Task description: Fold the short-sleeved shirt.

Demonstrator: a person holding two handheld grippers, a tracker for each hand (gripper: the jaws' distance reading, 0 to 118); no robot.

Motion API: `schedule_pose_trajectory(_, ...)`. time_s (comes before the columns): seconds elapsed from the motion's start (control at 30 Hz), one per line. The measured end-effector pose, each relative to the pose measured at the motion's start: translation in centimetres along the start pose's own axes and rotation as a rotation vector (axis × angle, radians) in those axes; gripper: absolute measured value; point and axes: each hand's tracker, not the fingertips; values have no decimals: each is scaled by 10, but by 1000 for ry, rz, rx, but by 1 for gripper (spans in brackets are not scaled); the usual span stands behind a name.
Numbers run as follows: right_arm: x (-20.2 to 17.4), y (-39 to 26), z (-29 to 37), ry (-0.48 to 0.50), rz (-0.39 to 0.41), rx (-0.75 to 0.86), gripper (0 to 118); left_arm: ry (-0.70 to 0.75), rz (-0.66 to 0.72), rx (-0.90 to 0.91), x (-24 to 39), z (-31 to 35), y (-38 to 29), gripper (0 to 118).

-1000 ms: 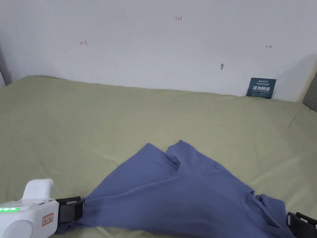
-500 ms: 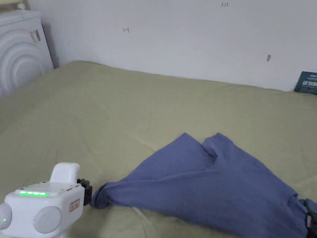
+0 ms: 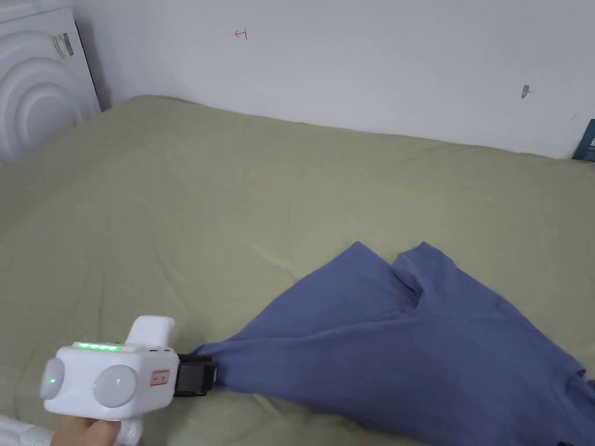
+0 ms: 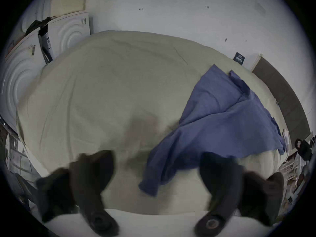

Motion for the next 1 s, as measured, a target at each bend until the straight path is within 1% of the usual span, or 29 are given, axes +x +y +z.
schedule_pose_trajectory(0.03,1,-1,-2,-1,3,-6,1,-9,-14,-7,2,-2,0,87)
schedule_pose_trajectory(0.07,3,-1,-5,-2,1,-12,1,-21,-34,-30,-12,-17,5,51)
schedule_pose_trajectory(0.1,5,-2,-7,4,-6,-9,1,-15,-37,-39,-11,-20,5,26)
schedule_pose_trajectory(0.13,6,-2,-8,6,-10,-3,1,-26,-41,-39,-10,-21,5,13)
schedule_pose_trajectory(0.17,8,0,-12,9,-12,-6,1,-35,-55,-36,-8,-20,6,6)
schedule_pose_trajectory(0.23,11,2,-20,4,-5,-15,1,-2,-92,-26,-6,-21,6,5)
schedule_pose_trajectory(0.37,23,23,-54,18,4,-32,1,0,-77,-32,-3,-18,5,5)
schedule_pose_trajectory(0.43,32,41,-88,18,1,-46,1,-1,-78,-25,-3,-18,7,5)
schedule_pose_trajectory(0.5,42,64,-127,12,2,-67,1,-2,-83,-23,11,-8,7,5)
schedule_pose_trajectory(0.57,47,92,-171,16,34,-124,1,-2,-83,-19,15,-5,9,5)
schedule_pose_trajectory(0.6,48,103,-189,22,43,-127,1,-2,-80,-15,19,-3,10,5)
schedule_pose_trajectory(0.67,48,128,-233,37,92,-176,1,-6,-61,-12,20,-2,12,5)
schedule_pose_trajectory(0.77,55,153,-286,50,100,-260,2,-14,-52,-14,11,-8,15,5)
schedule_pose_trajectory(0.8,57,158,-299,65,101,-283,15,-12,-55,-16,11,-8,17,5)
schedule_pose_trajectory(0.87,63,166,-317,72,91,-299,88,-7,-65,-17,17,-6,19,5)
schedule_pose_trajectory(0.9,62,166,-323,93,87,-322,93,-8,-66,-19,18,-6,20,5)
schedule_pose_trajectory(0.93,65,166,-329,125,104,-351,93,-8,-68,-20,19,-6,21,5)
schedule_pose_trajectory(1.0,63,164,-342,59,163,-395,93,-6,-78,-20,18,-7,22,5)
